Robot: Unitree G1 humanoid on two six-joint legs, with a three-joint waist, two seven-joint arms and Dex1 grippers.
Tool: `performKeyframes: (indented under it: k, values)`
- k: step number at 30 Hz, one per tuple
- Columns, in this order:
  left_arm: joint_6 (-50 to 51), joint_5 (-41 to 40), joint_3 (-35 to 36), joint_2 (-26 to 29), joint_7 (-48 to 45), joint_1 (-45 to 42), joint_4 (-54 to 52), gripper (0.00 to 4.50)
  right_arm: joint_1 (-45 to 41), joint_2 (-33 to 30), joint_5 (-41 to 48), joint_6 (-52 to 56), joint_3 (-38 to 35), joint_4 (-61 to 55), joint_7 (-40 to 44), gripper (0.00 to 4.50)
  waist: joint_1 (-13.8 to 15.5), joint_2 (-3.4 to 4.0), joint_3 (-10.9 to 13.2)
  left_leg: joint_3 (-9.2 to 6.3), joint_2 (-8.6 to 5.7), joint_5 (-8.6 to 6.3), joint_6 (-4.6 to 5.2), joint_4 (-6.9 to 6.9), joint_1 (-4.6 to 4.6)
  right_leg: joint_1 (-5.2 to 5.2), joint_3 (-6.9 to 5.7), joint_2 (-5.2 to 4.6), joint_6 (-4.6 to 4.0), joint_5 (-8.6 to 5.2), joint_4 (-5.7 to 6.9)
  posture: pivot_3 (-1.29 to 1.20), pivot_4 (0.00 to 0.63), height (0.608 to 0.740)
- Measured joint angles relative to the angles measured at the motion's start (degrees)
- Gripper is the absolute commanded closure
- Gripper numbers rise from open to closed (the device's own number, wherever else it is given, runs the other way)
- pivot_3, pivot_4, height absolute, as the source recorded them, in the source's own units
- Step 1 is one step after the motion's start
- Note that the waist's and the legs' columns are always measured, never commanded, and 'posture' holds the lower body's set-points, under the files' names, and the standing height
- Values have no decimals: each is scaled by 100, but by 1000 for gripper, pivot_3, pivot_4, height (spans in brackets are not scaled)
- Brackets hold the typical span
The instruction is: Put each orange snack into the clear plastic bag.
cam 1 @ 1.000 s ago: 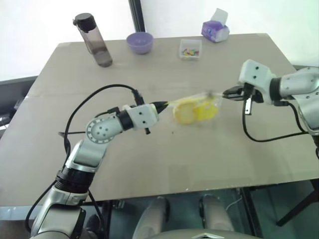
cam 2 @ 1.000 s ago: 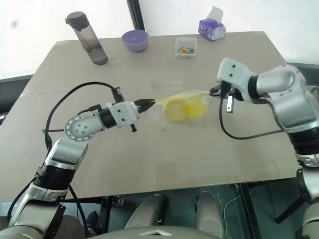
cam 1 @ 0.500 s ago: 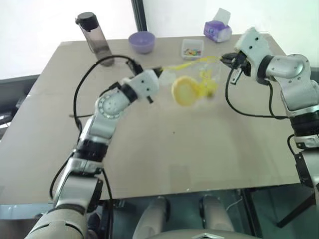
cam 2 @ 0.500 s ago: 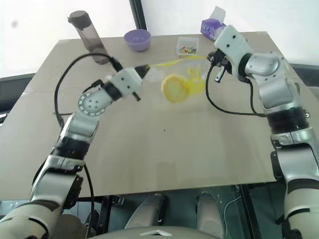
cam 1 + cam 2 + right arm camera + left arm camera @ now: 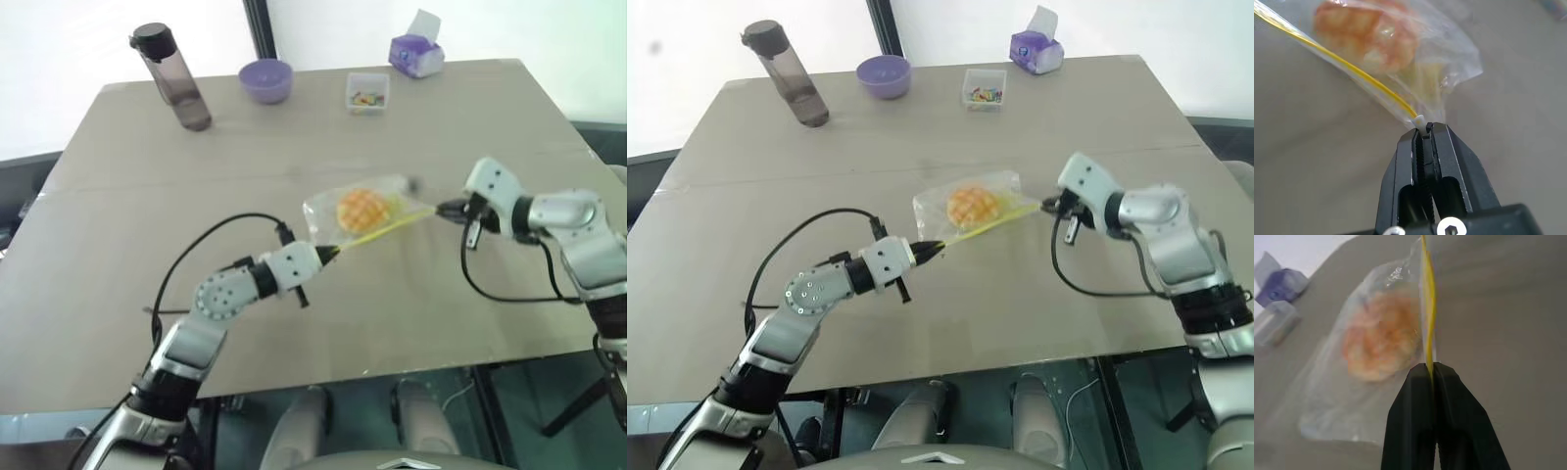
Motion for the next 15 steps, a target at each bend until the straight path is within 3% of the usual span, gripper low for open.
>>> performKeyframes:
  k: [1, 4, 9, 15]
  values:
    - [207, -61, 13, -5, 7, 148, -172, 3762, 186, -49, 18, 78, -19, -139, 4, 3727, 25, 2, -1, 5, -2, -3, 5, 2, 1, 1, 2, 0, 0, 0, 1, 0, 150, 740]
    - [489, 3, 218, -126, 364, 602, -444, 2429, 759, -238, 211, 513, -329, -493, -5, 2353, 91, 2, -1, 4, -3, -11, 18, 4, 28, 33, 1, 0, 0, 0, -3, 0, 150, 740]
    - [909, -332, 969, -296, 747, 905, -701, 60, 1677, -119, 929, 1230, -1003, -935, -64, 2330, 155, 1, -1, 2, 4, -17, 26, -23, 107, 119, -8, 4, 0, -2, -36, 0, 150, 740]
    - [1461, -1119, 1843, -360, 779, 1824, -1183, 60, 2865, 823, 2009, 1397, -1911, -1398, -350, 2330, 190, 1, -2, 2, 10, -19, 29, -19, 114, 129, -5, 0, 2, -1, -39, 0, 150, 740]
